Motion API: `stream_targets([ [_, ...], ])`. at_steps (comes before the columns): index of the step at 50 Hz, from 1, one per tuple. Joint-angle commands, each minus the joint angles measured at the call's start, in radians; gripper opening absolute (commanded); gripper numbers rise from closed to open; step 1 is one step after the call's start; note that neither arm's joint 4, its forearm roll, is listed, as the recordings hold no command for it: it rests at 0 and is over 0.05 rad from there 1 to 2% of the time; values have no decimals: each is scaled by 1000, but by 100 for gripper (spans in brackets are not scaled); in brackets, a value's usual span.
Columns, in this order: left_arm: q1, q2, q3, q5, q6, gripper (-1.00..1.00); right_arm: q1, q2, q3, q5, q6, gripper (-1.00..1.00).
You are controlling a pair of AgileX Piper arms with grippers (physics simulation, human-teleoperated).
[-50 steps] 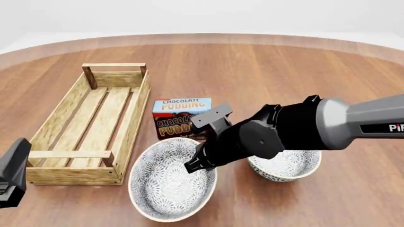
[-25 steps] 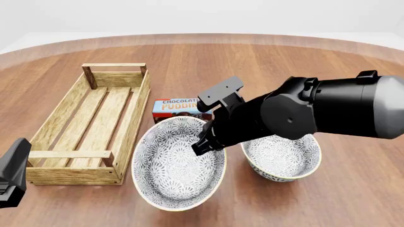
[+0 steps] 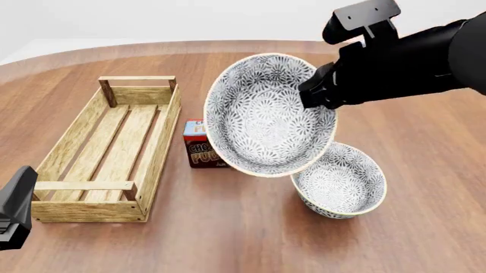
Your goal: Stack the left bowl on the right bowl and place them in the tray.
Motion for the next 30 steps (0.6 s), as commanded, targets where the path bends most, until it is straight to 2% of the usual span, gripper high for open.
stream_targets([
  [1, 0, 0, 0, 0, 0, 100, -76, -69, -1, 24, -2, -100],
  [30, 0, 0, 0, 0, 0, 100, -217, -109, 101, -37, 70, -100],
])
